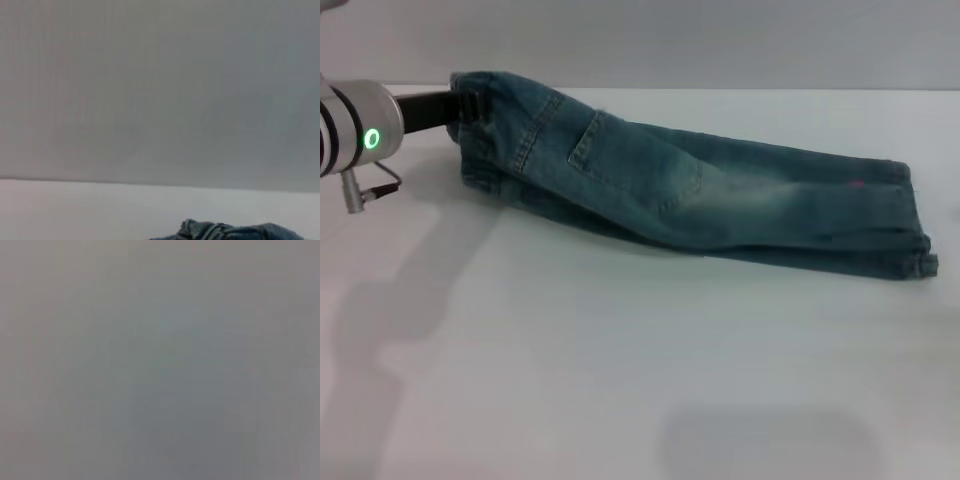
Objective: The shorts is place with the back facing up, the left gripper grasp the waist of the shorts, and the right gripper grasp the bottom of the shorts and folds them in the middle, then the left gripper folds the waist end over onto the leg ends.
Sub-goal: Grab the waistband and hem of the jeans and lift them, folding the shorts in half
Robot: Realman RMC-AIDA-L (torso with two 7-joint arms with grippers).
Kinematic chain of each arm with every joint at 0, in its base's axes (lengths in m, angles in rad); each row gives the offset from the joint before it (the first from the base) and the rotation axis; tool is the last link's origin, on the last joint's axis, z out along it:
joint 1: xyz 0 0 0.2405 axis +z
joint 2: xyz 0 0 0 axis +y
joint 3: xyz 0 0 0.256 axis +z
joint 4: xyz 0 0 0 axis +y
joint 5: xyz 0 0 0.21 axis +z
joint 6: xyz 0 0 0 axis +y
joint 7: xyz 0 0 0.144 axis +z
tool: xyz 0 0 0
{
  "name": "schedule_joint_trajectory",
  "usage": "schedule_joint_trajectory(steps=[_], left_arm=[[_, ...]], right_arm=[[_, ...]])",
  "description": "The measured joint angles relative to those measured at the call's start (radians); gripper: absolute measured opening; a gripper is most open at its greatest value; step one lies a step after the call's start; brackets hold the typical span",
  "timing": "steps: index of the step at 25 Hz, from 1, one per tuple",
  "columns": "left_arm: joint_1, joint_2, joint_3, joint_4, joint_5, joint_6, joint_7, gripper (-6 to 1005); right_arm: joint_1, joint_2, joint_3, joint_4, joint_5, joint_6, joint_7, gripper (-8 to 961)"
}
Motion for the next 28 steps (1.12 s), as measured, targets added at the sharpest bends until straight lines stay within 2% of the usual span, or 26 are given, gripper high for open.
schedule_joint_trajectory(steps=[7,12,18,28], left_arm=[[-0.016,-0.001,0.002,0.114,-0.156,0.184,0.114,201],[-0.055,-0.001,0.005,0.181,-0.207,0.227,0.141,282],[-0.070,-0.002,0.024,0.201,-0.218,0.262,0.143,546],[-0.053,0.004,0.001,0.225,-0.192,0.236,0.166,825]], right_arm=[[0.030,-0.024,0.017,0.066,0.000,0.007,-0.007,7],[0.043,-0.037,0.001,0.079,-0.009,-0.032,-0.001,179],[0.052,-0.037,-0.029,0.104,-0.055,-0.069,-0.001,430],[0.049,-0.033,-0.035,0.104,-0.089,-0.118,-0.021,425]])
